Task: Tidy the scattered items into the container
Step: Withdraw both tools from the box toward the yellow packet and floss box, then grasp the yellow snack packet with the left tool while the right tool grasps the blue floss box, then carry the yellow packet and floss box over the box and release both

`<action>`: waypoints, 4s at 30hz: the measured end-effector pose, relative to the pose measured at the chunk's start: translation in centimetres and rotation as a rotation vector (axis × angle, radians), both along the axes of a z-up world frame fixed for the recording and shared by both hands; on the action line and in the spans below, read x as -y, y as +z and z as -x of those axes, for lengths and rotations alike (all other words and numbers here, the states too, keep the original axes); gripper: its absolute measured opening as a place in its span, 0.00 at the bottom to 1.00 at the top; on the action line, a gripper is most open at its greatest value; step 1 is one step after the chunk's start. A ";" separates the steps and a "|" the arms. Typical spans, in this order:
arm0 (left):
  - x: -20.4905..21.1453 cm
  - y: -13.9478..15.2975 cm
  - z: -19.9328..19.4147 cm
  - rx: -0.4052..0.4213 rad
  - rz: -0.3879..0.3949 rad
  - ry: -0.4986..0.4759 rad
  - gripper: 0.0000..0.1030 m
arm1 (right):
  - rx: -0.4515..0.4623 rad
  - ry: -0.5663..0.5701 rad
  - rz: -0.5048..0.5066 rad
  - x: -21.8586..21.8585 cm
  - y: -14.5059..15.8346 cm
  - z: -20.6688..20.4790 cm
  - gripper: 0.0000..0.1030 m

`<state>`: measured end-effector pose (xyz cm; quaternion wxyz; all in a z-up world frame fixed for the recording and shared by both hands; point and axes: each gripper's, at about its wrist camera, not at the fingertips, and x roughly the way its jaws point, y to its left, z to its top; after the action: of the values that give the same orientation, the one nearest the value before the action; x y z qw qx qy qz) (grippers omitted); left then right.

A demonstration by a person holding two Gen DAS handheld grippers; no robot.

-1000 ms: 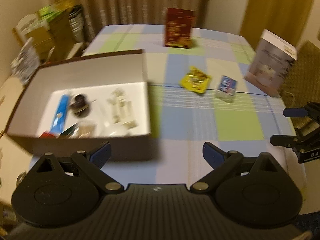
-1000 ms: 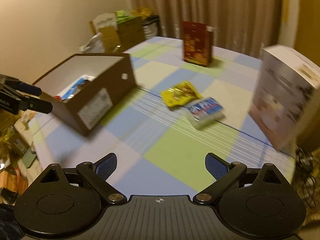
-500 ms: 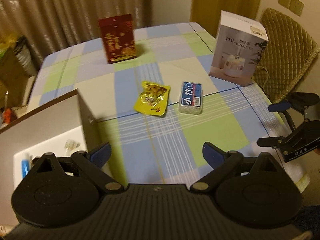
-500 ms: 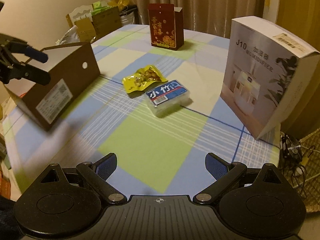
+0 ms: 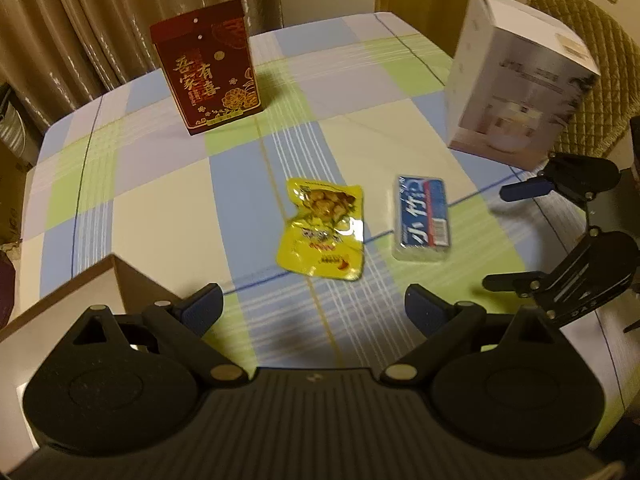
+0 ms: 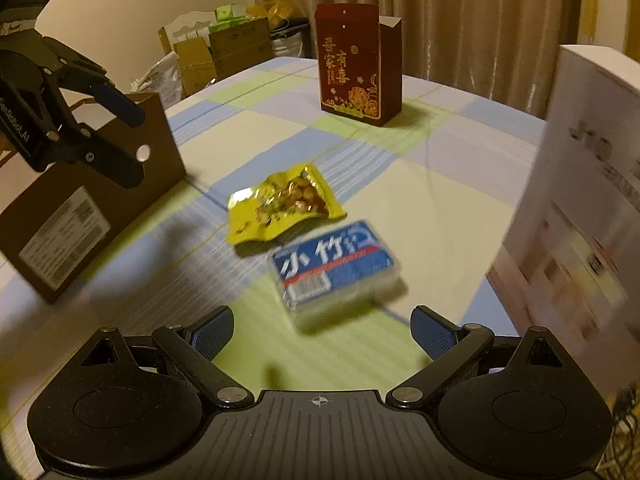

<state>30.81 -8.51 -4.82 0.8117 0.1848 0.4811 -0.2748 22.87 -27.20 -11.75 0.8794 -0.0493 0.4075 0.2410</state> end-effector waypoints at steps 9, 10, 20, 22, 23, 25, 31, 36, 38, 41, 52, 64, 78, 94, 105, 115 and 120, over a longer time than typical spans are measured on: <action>0.1 -1.5 -3.3 -0.037 -0.008 0.006 0.93 | 0.030 0.110 0.073 -1.7 -1.7 -4.7 1.00; 0.2 -1.6 -3.6 -0.039 -0.011 0.008 0.93 | 0.024 0.127 0.079 -1.8 -2.0 -5.1 1.00; 0.6 -2.6 -4.8 -0.056 -0.025 0.010 0.93 | -0.008 0.157 0.100 -1.6 -3.1 -4.9 0.89; 0.7 -2.8 -4.9 -0.060 -0.030 0.005 0.93 | -0.018 0.131 0.111 -1.2 -3.0 -4.1 0.89; 0.9 -2.8 -4.9 -0.063 -0.032 0.001 0.93 | -0.024 0.117 0.116 -1.0 -2.8 -3.6 0.89; 1.3 -3.0 -4.8 -0.067 -0.032 -0.013 0.93 | -0.030 0.076 0.121 -0.3 -2.6 -2.4 0.89; 3.3 -3.8 -4.9 -0.085 -0.037 -0.075 0.93 | -0.065 -0.091 0.065 2.9 -1.8 1.4 0.89; 5.3 -5.3 -6.4 -0.134 -0.031 -0.105 0.92 | -0.092 -0.238 -0.005 5.6 -1.3 4.3 0.89; 5.8 -6.0 -7.4 -0.152 -0.024 -0.104 0.92 | -0.098 -0.277 -0.018 6.2 -1.1 5.2 0.89; 6.5 -7.2 -9.1 -0.185 -0.023 -0.087 0.90 | -0.105 -0.315 -0.036 7.0 -0.8 6.0 0.89; 8.6 -10.3 -9.2 -0.156 -0.091 -0.122 0.74 | -0.084 -0.356 -0.028 7.8 -0.3 6.4 0.89; 8.5 -9.7 -6.1 -0.109 -0.114 -0.189 0.59 | -0.085 -0.354 -0.020 7.5 -0.1 6.3 0.89; 7.8 -8.8 -0.6 -0.166 -0.140 -0.195 0.42 | -0.063 -0.328 -0.028 6.8 0.7 7.5 0.89; 3.3 -2.6 4.3 -0.104 0.049 -0.084 0.40 | -0.024 -0.243 -0.048 4.8 2.6 9.7 0.89; -1.5 2.7 6.6 0.017 0.124 0.016 0.40 | 0.021 -0.109 -0.054 0.7 4.7 8.9 0.89; -6.6 5.0 8.3 0.080 0.173 0.131 0.40 | 0.049 -0.026 -0.083 -3.0 6.3 7.1 0.89; -9.3 6.6 9.0 0.117 0.207 0.186 0.40 | 0.070 0.015 -0.123 -4.9 7.4 6.4 0.89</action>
<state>21.77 0.79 1.77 0.8751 0.0703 0.4170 -0.2352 16.50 -22.28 -4.36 0.8927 -0.0064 0.3605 0.2703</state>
